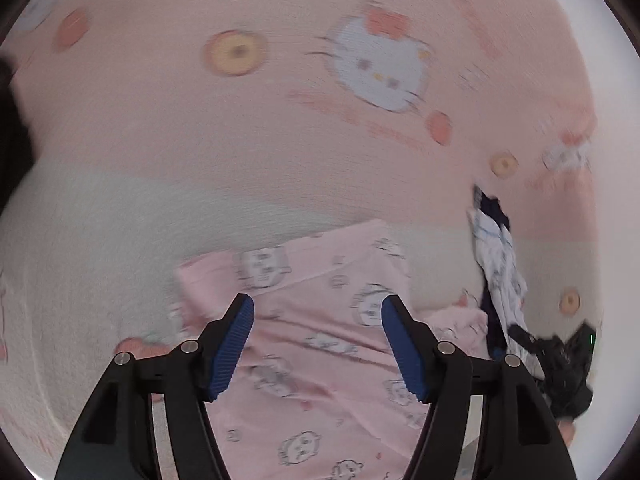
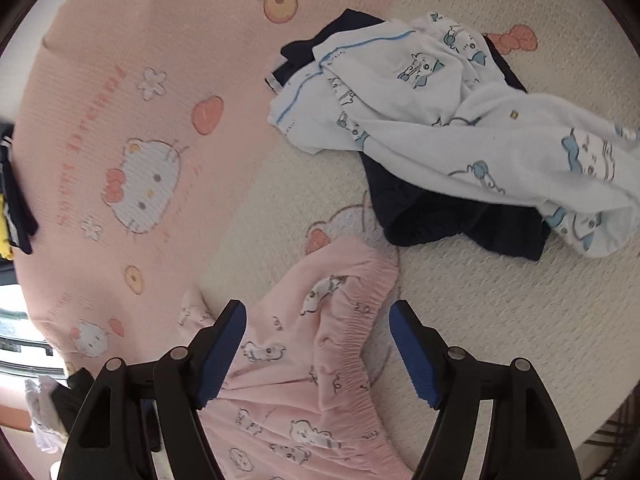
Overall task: Fold clothes
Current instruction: 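Open both grippers and release the pink pants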
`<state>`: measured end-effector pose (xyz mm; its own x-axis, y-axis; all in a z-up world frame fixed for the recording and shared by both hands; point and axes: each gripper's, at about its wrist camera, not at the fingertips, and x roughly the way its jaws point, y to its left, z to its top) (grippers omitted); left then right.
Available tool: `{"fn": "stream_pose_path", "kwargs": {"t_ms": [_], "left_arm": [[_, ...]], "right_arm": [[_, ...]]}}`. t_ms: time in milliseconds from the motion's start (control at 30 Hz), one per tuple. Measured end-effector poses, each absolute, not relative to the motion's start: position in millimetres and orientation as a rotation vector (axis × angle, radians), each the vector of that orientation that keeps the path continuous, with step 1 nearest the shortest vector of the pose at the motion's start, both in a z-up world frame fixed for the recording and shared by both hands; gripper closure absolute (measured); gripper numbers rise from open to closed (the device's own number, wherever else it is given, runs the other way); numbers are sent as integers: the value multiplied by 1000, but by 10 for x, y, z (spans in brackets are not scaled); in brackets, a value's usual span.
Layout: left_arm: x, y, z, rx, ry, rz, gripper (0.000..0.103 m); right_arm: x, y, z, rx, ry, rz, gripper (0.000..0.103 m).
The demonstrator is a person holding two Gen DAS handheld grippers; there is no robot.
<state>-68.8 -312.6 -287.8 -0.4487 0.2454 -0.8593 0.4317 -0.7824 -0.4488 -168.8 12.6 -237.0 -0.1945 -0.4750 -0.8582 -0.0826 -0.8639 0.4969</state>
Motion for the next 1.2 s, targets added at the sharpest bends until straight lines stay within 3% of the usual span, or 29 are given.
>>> {"fn": "stream_pose_path", "kwargs": {"t_ms": [200, 633, 767, 1033, 1133, 1200], "left_arm": [[-1133, -2616, -2858, 1685, 823, -2470, 39], [-1692, -2420, -3075, 1874, 152, -2462, 39], [-1624, -2682, -3158, 1922, 409, -2418, 39], [-1490, -3216, -3323, 1968, 927, -2275, 39], [-1477, -3487, -3369, 1892, 1165, -2200, 39], [-1528, -3567, -3401, 1883, 1182, -2154, 39]], "right_arm": [[-1796, 84, -2643, 1945, -775, -2011, 29], [-1953, -980, -2034, 1760, -333, -1942, 29], [-2119, -1353, -2118, 1819, -306, -1852, 29], [-2175, -1669, -2636, 1783, -551, -1688, 29], [-2145, -1614, -2468, 1699, -398, -1793, 29], [-2059, -1654, -2249, 1551, -168, -1910, 29]]}}
